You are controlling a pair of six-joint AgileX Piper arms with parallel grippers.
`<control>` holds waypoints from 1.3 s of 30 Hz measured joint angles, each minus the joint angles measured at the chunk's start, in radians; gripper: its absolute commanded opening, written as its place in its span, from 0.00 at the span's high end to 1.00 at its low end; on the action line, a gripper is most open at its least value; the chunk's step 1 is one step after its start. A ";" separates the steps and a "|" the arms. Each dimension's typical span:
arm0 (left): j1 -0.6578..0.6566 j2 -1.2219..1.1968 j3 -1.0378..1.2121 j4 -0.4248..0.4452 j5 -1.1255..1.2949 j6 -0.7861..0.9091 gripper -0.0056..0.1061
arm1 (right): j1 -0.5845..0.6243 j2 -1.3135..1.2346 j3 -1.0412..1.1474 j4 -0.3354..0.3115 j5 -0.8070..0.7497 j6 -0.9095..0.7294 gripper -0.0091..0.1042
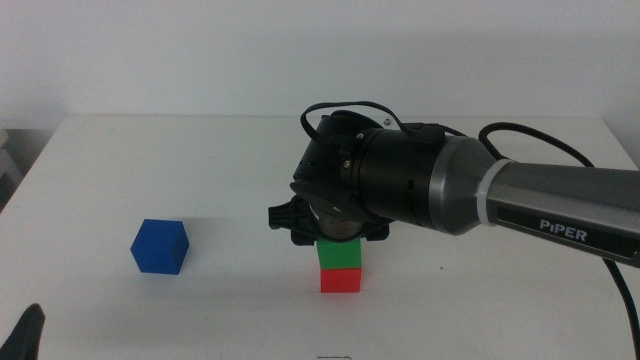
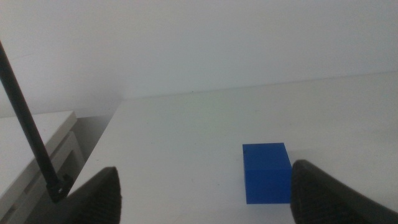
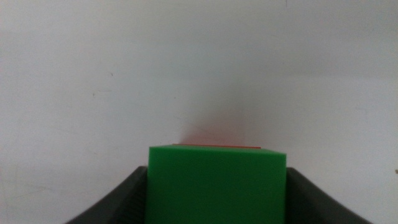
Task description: Stack red cubes first, then green, then blue cubes in a specific spot.
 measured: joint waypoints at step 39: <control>0.000 0.000 0.000 0.000 0.000 0.000 0.13 | -0.131 -1.319 0.440 0.218 0.080 -0.987 0.16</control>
